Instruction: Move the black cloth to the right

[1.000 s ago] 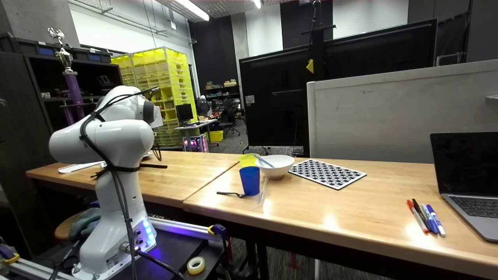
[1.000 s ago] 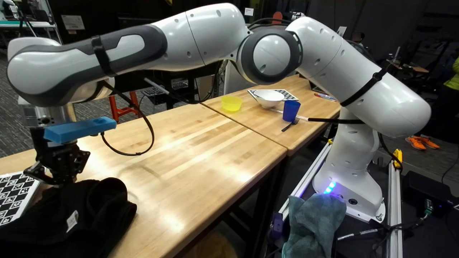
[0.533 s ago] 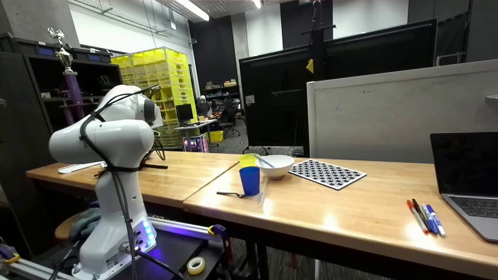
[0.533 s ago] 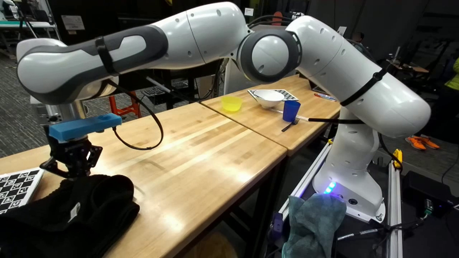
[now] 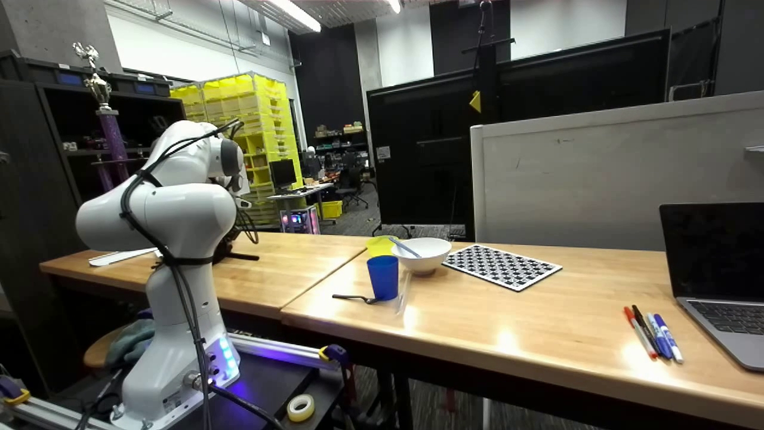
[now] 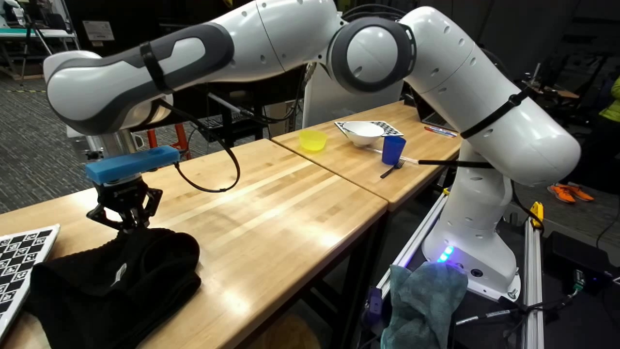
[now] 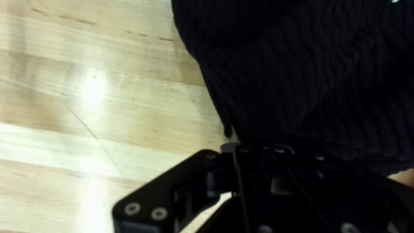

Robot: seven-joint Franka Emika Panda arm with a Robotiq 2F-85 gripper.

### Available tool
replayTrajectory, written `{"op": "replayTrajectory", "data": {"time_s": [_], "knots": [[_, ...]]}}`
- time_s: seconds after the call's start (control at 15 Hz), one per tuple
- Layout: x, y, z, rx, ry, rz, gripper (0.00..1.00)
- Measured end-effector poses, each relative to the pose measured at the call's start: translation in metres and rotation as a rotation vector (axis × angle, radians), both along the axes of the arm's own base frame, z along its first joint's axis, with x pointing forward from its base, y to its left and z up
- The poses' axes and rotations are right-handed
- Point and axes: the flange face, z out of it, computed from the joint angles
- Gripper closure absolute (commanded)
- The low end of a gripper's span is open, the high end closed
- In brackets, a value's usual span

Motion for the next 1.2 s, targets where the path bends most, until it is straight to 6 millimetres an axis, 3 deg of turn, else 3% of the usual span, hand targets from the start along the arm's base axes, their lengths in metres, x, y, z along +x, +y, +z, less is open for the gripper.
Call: {"op": "replayTrajectory", "data": {"time_s": [0.47, 1.2], "knots": [[-0.011, -0.039, -0.003, -0.075, 0.039, -0.040, 0.98], [-0.040, -0.126, -0.009, -0.140, 0.076, -0.091, 0.98]]}}
